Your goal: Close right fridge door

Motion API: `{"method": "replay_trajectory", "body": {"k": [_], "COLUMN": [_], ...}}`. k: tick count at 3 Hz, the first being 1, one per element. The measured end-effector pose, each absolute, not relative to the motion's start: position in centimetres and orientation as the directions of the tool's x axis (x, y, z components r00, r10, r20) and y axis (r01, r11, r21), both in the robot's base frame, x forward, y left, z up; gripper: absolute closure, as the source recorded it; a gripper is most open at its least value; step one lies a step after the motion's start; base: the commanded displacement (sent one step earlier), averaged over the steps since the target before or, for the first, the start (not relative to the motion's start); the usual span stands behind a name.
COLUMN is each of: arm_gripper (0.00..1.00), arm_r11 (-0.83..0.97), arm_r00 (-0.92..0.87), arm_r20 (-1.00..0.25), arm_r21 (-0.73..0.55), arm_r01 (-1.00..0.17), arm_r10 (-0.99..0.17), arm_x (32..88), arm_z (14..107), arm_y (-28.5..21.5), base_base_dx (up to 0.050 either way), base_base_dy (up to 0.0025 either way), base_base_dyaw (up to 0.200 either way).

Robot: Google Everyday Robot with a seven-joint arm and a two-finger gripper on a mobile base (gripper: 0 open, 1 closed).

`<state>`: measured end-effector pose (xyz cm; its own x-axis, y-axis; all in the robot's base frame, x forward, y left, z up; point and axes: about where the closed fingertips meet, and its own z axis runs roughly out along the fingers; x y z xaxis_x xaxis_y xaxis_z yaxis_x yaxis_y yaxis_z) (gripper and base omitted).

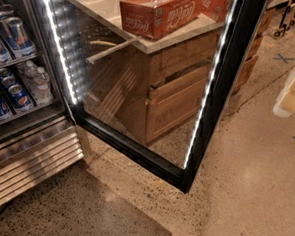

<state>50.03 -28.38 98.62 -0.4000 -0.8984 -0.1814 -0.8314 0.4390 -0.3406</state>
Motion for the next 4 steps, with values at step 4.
{"method": "replay_trajectory", "body": {"k": [4], "arm_gripper": [0.00], "arm_r11": [0.619], "arm_r00": [-0.560], "arm_r20": [-0.266], "arm_r21": [-0.384], "arm_r01": [-0.685], "arm_r10": [-0.784], "arm_x": [53.2], "arm_z": [100.1], "arm_y": [-35.8], "base_base_dx": [0.000], "base_base_dy": [0.00000], "base_base_dyaw": [0.000]}}
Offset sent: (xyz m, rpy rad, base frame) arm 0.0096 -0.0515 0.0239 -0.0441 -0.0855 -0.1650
